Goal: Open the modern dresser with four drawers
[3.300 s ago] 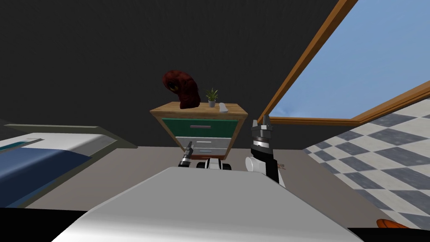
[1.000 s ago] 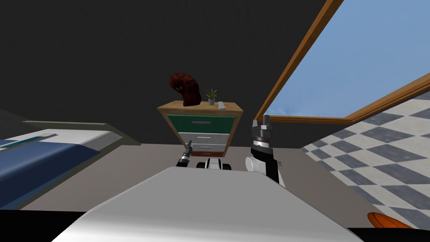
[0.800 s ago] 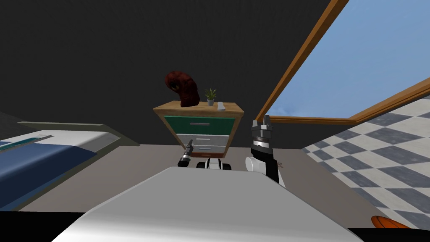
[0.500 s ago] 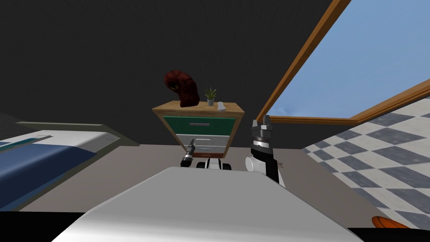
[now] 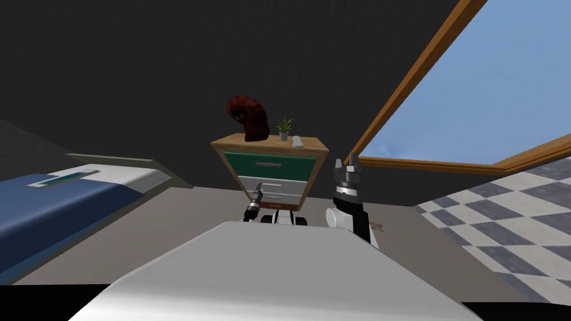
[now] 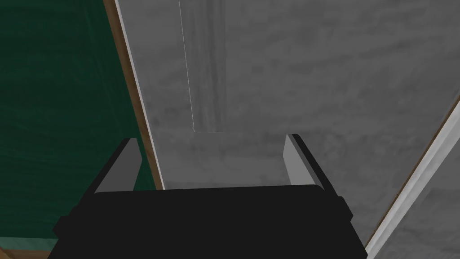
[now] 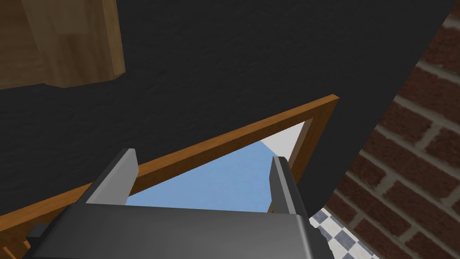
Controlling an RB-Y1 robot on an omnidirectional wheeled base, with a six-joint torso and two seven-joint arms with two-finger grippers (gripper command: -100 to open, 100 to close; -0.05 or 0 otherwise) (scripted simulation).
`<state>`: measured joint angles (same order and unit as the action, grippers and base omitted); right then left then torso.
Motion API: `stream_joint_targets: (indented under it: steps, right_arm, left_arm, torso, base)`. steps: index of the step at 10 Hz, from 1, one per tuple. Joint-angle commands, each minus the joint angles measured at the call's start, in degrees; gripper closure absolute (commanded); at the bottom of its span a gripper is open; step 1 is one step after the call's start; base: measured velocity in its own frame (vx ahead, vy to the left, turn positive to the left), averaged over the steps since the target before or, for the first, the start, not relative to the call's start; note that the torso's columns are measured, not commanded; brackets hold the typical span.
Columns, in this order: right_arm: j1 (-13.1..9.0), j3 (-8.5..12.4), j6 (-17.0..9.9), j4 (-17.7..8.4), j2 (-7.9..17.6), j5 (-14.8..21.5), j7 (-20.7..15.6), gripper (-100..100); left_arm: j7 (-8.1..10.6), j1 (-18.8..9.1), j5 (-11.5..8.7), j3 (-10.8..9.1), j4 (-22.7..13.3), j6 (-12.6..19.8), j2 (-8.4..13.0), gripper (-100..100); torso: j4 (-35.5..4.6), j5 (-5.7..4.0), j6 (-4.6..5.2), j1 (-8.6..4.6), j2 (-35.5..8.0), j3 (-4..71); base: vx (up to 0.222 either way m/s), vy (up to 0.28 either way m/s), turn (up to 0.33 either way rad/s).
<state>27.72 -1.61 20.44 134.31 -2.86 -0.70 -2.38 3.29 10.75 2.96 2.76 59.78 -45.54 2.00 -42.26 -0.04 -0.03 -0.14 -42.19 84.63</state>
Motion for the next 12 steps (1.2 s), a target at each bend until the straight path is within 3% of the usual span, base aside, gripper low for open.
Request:
stream_joint_targets:
  steps: [1,2,7,9,10,11,12]
  right_arm:
    - [0.0,0.0,0.0,0.0,0.0,0.0,0.0,0]
    - [0.0,0.0,0.0,0.0,0.0,0.0,0.0,0]
    - [0.29,0.08,-0.05,-0.15,-0.01,-0.01,-0.02,0]
    - [0.8,0.05,-0.2,-0.49,0.03,-0.01,-0.02,0]
    - [1.12,0.15,-0.24,-0.63,0.0,-0.03,-0.03,0]
    - [1.29,0.11,-0.29,-0.74,0.02,-0.02,-0.03,0]
    - [1.3,0.09,-0.3,-0.75,0.03,-0.02,-0.02,0]
  left_arm:
    - [3.03,-4.76,0.6,2.74,-4.35,-0.53,2.26,-100]
    - [3.03,-4.76,0.6,2.74,-4.35,-0.53,2.26,-100]
    - [8.38,-13.58,1.81,8.04,-12.26,-1.22,6.36,-100]
    - [9.45,-15.99,2.05,9.1,-14.09,-1.35,7.18,-100]
    - [8.73,-15.08,1.94,8.54,-13.32,-1.22,6.61,-100]
    - [7.31,-12.41,1.57,6.98,-10.84,-1.08,5.54,100]
    - [7.31,-12.25,1.57,6.98,-10.84,-1.08,5.54,100]
  torso:
    - [0.0,0.01,0.03,0.05,0.0,0.0]
    - [-0.02,0.03,0.03,0.12,-0.06,-0.03]
    - [-0.05,0.17,-0.22,0.23,0.16,0.18]
    - [0.01,0.25,-0.14,0.3,0.6,0.52]
    - [0.03,0.27,-0.32,0.33,0.68,0.57]
    - [0.04,0.25,-0.18,0.35,0.57,0.49]
    - [0.04,0.17,0.0,0.37,0.34,0.27]
  base:
    - [0.036,-0.076,0.302]
    - [0.018,-0.059,0.109]
    - [0.006,-0.066,0.301]
    - [-0.003,-0.053,0.152]
    - [-0.02,-0.023,0.036]
    - [0.005,0.043,-0.322]
    - [0.02,0.063,-0.268]
